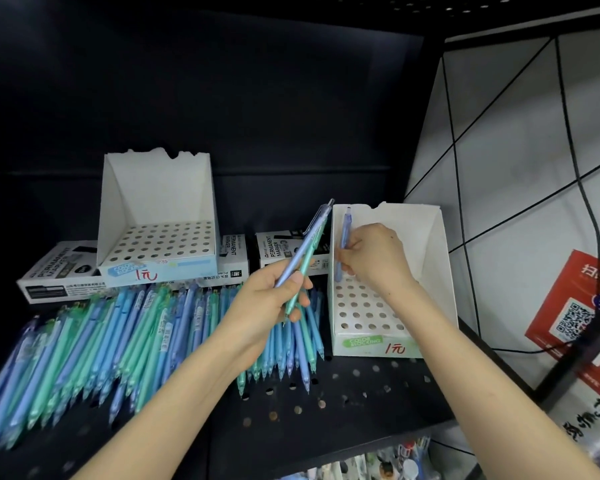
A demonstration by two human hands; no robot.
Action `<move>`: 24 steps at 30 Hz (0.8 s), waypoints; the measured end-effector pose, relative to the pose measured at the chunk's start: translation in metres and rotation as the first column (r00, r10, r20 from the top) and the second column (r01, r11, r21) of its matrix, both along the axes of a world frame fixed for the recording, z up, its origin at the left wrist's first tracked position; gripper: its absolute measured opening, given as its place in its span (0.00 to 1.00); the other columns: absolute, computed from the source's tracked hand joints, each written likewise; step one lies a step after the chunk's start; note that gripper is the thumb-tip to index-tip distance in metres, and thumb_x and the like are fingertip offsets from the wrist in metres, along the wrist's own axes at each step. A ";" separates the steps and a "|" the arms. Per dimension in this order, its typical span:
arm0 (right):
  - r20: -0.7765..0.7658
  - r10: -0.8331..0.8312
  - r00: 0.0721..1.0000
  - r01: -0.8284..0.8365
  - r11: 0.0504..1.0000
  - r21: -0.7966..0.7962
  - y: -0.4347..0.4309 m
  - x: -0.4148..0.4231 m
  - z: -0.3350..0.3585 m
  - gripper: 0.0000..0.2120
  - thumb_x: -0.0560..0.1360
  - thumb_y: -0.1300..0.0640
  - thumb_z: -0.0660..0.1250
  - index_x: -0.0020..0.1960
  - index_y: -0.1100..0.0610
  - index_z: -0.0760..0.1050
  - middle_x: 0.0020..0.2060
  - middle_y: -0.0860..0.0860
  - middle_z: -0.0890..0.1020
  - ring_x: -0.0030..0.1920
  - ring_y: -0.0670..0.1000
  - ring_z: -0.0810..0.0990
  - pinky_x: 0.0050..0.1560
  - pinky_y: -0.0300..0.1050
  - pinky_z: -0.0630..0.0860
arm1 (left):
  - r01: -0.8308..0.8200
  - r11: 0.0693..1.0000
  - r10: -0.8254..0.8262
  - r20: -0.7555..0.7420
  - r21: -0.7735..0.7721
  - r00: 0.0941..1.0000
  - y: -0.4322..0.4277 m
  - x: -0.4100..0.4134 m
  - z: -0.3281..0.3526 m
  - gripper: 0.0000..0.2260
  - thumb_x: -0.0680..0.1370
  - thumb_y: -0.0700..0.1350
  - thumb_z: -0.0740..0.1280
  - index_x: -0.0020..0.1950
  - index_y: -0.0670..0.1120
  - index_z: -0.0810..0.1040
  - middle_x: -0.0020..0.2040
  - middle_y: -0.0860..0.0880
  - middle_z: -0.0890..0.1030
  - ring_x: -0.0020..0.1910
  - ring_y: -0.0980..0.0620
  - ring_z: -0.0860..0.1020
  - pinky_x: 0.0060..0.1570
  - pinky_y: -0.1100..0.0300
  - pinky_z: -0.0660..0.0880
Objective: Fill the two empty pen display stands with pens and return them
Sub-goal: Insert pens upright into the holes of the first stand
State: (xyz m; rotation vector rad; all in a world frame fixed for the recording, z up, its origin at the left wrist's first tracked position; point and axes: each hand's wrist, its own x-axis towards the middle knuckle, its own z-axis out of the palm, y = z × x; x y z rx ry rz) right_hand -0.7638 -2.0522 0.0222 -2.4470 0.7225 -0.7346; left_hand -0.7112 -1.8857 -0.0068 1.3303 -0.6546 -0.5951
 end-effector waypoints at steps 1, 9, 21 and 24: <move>0.012 0.003 1.000 -0.003 1.000 0.009 0.001 -0.001 0.000 0.10 0.71 0.61 0.68 0.32 0.62 0.75 0.32 0.57 0.82 0.34 0.55 0.78 0.39 0.44 0.75 | 0.002 1.000 -0.002 -0.010 -0.009 1.000 0.000 0.000 0.000 0.10 0.80 0.38 0.60 0.57 0.42 0.78 0.36 0.49 0.77 0.34 0.53 0.73 0.29 0.64 0.70; 0.286 -0.064 0.956 0.114 0.980 -0.161 0.011 0.002 -0.002 0.16 0.79 0.49 0.59 0.38 0.57 0.74 0.25 0.49 0.75 0.29 0.51 0.73 0.31 0.43 0.66 | -0.011 1.000 0.011 -0.025 -0.011 1.000 0.000 0.002 -0.002 0.08 0.80 0.39 0.60 0.54 0.42 0.79 0.35 0.48 0.77 0.34 0.52 0.72 0.29 0.65 0.70; 0.377 -0.076 0.923 0.110 0.991 -0.070 0.030 -0.016 0.009 0.12 0.77 0.46 0.61 0.43 0.50 0.79 0.25 0.48 0.75 0.28 0.48 0.73 0.31 0.42 0.68 | 0.051 0.994 -0.058 -0.066 -0.095 0.996 -0.001 -0.003 0.003 0.10 0.79 0.37 0.60 0.58 0.43 0.77 0.36 0.50 0.78 0.32 0.56 0.74 0.28 0.65 0.69; 0.353 0.113 0.929 -0.206 0.949 0.240 0.045 -0.025 0.015 0.12 0.75 0.46 0.66 0.35 0.48 0.79 0.28 0.44 0.80 0.30 0.41 0.75 0.32 0.35 0.71 | 0.094 0.990 -0.102 -0.067 -0.107 0.993 -0.001 -0.005 0.003 0.09 0.79 0.37 0.60 0.56 0.43 0.77 0.36 0.50 0.77 0.31 0.56 0.74 0.28 0.65 0.69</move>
